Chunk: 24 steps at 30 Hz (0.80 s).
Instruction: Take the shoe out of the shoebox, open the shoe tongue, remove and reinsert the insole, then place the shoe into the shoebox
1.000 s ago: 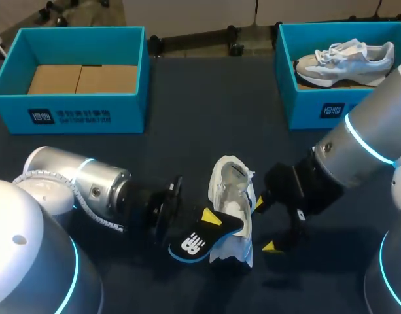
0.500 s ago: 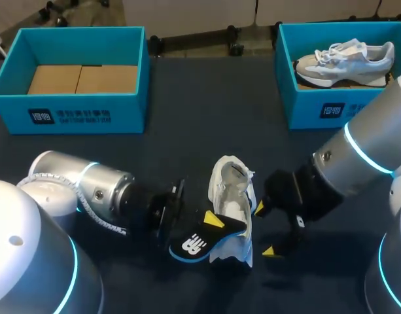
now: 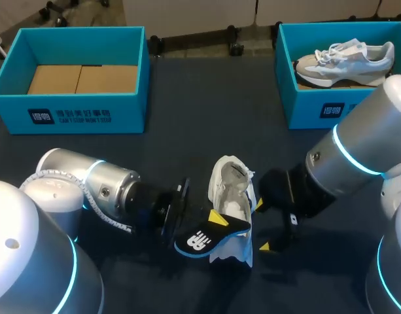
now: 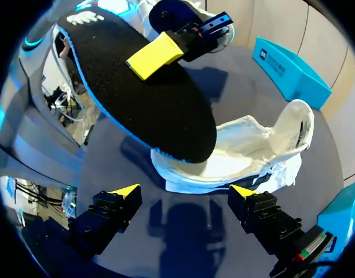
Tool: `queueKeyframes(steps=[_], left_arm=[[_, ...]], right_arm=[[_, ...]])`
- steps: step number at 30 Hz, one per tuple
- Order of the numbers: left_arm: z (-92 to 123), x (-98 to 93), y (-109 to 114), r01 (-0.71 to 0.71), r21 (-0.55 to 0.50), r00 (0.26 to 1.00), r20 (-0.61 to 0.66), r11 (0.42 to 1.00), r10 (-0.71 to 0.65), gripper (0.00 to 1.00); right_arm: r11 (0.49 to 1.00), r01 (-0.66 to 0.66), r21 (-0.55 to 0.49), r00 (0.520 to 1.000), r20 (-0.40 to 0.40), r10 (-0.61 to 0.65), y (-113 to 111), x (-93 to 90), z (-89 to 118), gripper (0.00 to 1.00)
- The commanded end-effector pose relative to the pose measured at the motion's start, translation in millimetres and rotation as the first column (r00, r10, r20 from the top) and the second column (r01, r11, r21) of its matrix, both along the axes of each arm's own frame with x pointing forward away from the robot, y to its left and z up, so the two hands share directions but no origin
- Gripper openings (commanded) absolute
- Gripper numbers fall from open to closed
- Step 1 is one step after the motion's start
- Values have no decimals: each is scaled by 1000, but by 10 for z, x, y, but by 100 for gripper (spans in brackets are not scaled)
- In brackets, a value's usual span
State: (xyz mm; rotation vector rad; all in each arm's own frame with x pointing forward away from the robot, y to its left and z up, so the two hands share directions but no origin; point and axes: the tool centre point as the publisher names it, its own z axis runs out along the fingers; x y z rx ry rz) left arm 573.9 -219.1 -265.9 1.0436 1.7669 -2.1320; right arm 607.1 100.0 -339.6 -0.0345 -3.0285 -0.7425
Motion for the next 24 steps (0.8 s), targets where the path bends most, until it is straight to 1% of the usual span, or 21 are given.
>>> queueKeyframes(steps=[1, 7, 13, 19, 24], left_arm=[[-36, -28, -39, -9, -10, 1000, -3, 1000, 9, 0], [-49, -99, -79, -12, -11, 1000, 15, 1000, 12, 0], [-51, -132, -119, -31, -15, 999, 21, 999, 32, 0], [-24, -110, -160, -57, -17, 998, 33, 998, 58, 0], [-58, -49, -211, -81, -20, 996, 23, 997, 81, 0]], right_arm=[[1000, -11, -18, 1000, 9, 11, 61, 16, -19, 100], [999, -16, -33, 1000, 11, 16, 34, 93, -42, 100], [998, -39, -47, 999, 6, 39, 27, 142, -77, 100], [998, -39, -47, 999, 6, 39, 27, 142, -77, 100], [998, -39, -47, 999, 6, 39, 27, 142, -77, 100]])
